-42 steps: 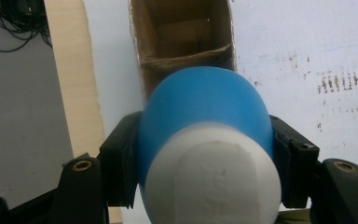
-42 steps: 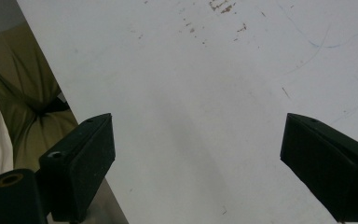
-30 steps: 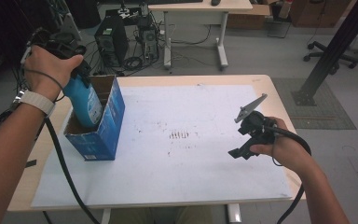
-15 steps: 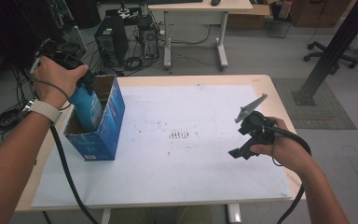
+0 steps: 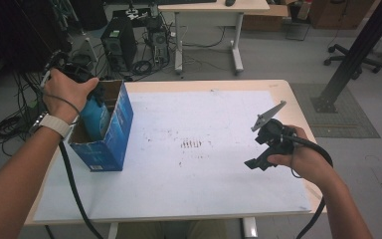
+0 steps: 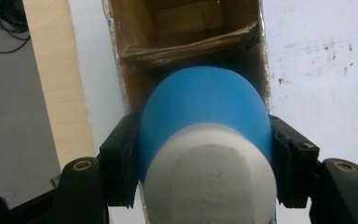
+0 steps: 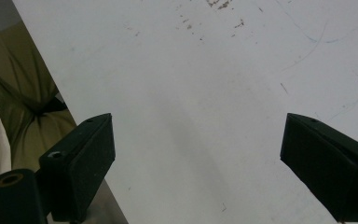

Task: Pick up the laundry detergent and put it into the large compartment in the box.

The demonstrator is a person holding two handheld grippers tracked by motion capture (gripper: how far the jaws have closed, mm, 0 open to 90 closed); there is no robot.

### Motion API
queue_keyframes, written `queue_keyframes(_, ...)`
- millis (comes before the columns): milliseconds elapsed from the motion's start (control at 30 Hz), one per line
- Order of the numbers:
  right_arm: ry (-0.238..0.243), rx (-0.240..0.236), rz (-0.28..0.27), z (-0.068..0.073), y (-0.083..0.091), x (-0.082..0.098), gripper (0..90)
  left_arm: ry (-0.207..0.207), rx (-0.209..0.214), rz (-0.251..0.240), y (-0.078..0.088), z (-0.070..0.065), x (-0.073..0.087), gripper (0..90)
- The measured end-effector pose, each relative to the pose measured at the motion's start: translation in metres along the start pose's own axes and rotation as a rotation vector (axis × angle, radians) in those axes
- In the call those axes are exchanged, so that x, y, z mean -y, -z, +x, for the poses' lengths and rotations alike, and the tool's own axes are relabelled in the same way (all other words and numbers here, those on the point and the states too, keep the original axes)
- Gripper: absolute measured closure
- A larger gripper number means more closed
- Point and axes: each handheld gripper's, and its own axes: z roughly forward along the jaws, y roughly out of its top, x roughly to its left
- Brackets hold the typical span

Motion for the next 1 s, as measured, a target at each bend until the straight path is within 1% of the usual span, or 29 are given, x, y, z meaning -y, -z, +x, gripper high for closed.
queue_keyframes(500,-0.005,0.0,0.003,0.0,-0.001,0.001,10.1,-0.011,-0.002,-0.002,-0.024,-0.002,0.004,37.4)
queue_keyframes(1000,-0.008,-0.003,0.008,-0.001,-0.002,0.003,10.1,-0.014,-0.004,-0.001,-0.044,-0.001,0.008,37.4)
